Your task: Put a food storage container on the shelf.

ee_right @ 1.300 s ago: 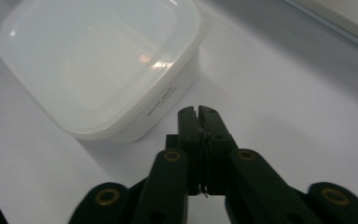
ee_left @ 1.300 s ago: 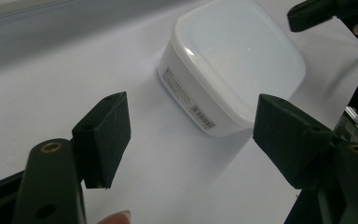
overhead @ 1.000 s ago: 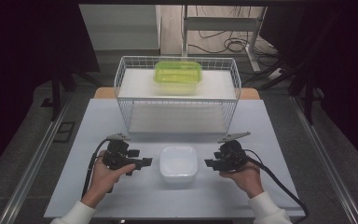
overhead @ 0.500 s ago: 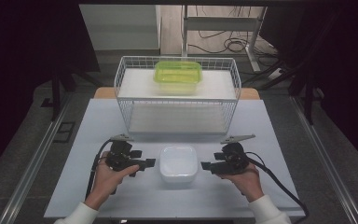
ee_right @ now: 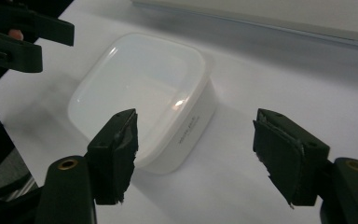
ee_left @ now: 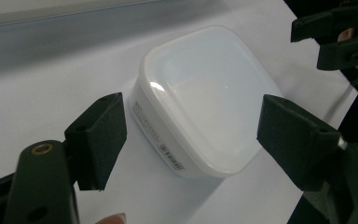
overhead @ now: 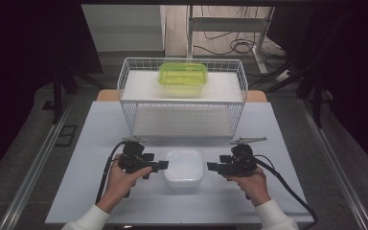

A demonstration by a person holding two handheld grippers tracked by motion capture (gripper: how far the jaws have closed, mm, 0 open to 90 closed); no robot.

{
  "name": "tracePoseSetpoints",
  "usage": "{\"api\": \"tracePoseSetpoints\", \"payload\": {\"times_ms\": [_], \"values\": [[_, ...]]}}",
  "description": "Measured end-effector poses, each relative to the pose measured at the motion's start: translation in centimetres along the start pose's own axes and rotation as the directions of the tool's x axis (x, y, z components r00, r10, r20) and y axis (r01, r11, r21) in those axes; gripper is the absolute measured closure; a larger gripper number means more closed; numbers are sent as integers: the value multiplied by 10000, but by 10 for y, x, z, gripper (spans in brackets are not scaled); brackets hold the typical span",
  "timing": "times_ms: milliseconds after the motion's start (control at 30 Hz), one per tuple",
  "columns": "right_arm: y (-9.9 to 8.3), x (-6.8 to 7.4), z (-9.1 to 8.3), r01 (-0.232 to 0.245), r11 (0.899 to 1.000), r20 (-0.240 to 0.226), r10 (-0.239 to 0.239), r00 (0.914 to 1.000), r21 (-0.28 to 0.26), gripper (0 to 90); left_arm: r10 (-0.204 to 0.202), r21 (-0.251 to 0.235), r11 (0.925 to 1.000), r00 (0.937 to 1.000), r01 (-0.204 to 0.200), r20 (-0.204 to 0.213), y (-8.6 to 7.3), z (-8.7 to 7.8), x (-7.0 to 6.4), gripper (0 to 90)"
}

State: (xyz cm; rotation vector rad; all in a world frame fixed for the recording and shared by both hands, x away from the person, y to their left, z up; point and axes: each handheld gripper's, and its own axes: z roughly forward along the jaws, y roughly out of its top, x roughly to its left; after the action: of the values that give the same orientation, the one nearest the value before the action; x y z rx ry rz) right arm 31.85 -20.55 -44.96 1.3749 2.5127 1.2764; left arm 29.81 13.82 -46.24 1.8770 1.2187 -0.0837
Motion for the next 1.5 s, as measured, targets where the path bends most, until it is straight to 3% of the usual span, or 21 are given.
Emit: {"api": "tracePoseSetpoints", "payload": {"times_ms": [133, 267, 433, 500, 533, 600, 733, 900, 1067, 1133, 1267, 1500], "values": [[0, 0, 3, -28, 10000, -184, 27, 9998, -63, 350, -588, 161, 9981, 9982, 590, -126, 2, 4, 5, 291], [-2, 0, 7, -89, 10000, -292, 90, 9995, 32, 356, -993, 305, 9946, 9950, 992, 36, 2, 8, 8, 300], [0, -3, 15, -422, 9991, -775, 426, 9961, 77, 392, -1384, 422, 9897, 9898, 1369, 349, 3, 11, 14, 305], [-1, -4, 18, -501, 9987, -846, 509, 9951, 115, 403, -1639, 465, 9857, 9856, 1620, 415, 0, 11, 16, 306], [-1, -5, 22, -645, 9978, -1006, 660, 9927, 179, 414, -1905, 451, 9811, 9800, 1881, 567, -2, 11, 20, 312], [0, -5, 24, -729, 9972, -1098, 746, 9912, 188, 419, -1971, 435, 9799, 9785, 1946, 616, -3, 11, 22, 316], [0, -8, 29, -994, 9946, -1188, 1021, 9876, 285, 442, -2394, 225, 9709, 9677, 2384, 795, -6, 12, 26, 382], [1, -10, 33, -1163, 9926, -1331, 1200, 9838, 351, 462, -2632, 301, 9647, 9602, 2615, 936, -9, 17, 31, 419], [0, -12, 40, -1429, 9885, -1369, 1483, 9794, 485, 476, -2582, 496, 9658, 9620, 2547, 886, -10, 21, 29, 446], [-1, -13, 44, -1562, 9862, -1472, 1627, 9756, 550, 511, -2696, 612, 9624, 9584, 2648, 935, -10, 23, 29, 474], [-2, -13, 48, -1629, 9853, -1513, 1688, 9740, 506, 565, -3072, 657, 9514, 9427, 3010, 1297, -12, 24, 33, 510], [-3, -14, 50, -1906, 9795, -1642, 1989, 9662, 651, 611, -3144, 1042, 9481, 9343, 3004, 1678, -13, 31, 32, 670]]}}
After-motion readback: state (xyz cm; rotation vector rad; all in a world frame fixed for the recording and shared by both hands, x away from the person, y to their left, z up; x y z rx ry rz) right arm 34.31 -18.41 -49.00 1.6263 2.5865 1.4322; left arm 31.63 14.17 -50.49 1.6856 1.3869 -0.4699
